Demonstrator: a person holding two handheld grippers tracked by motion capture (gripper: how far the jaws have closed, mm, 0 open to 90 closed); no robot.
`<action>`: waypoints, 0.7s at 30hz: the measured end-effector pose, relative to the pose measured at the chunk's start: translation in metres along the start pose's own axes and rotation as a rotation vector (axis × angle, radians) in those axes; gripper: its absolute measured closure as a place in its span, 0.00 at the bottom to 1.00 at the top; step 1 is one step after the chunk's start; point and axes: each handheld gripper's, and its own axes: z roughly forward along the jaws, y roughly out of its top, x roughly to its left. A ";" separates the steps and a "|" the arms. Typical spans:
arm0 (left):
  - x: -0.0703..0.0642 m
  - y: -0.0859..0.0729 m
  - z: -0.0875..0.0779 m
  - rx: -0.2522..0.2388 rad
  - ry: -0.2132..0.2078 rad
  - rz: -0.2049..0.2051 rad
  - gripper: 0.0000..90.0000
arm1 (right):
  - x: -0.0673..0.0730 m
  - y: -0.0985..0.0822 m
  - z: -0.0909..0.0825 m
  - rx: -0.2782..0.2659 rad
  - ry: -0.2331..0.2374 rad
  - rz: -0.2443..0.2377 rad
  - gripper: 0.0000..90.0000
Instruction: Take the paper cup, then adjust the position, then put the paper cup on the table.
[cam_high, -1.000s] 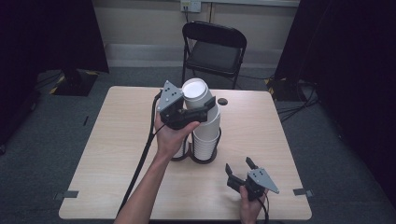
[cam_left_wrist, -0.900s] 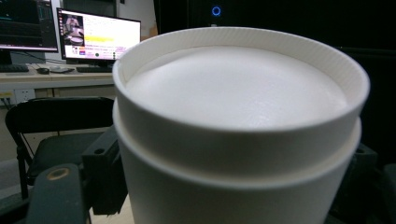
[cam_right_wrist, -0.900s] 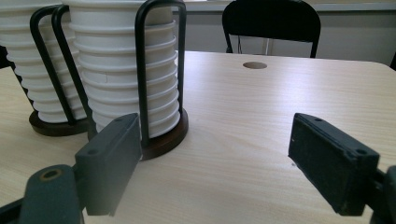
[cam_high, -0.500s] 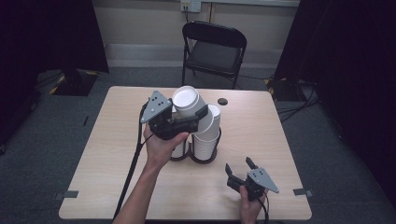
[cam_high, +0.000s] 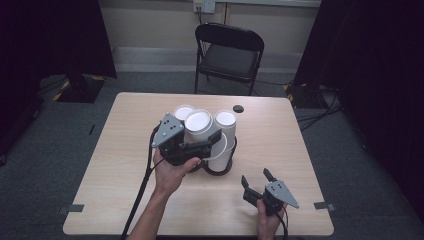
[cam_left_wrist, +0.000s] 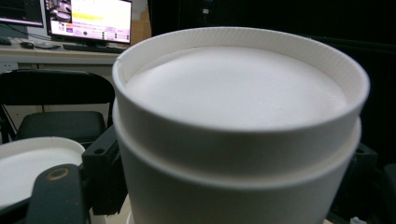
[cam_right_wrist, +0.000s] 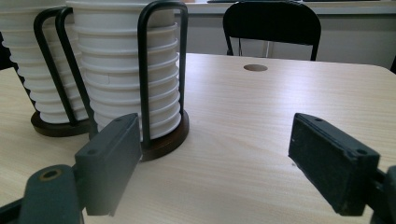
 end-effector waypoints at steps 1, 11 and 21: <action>-0.001 -0.004 -0.001 -0.001 -0.003 -0.018 0.21 | 0.000 0.000 0.000 0.001 -0.001 0.001 0.18; 0.002 -0.027 -0.011 0.025 -0.001 -0.057 0.21 | 0.000 0.000 0.000 0.006 0.008 -0.002 0.18; 0.009 -0.048 -0.018 0.043 -0.007 -0.112 0.21 | 0.003 0.000 -0.001 0.012 0.054 -0.034 0.19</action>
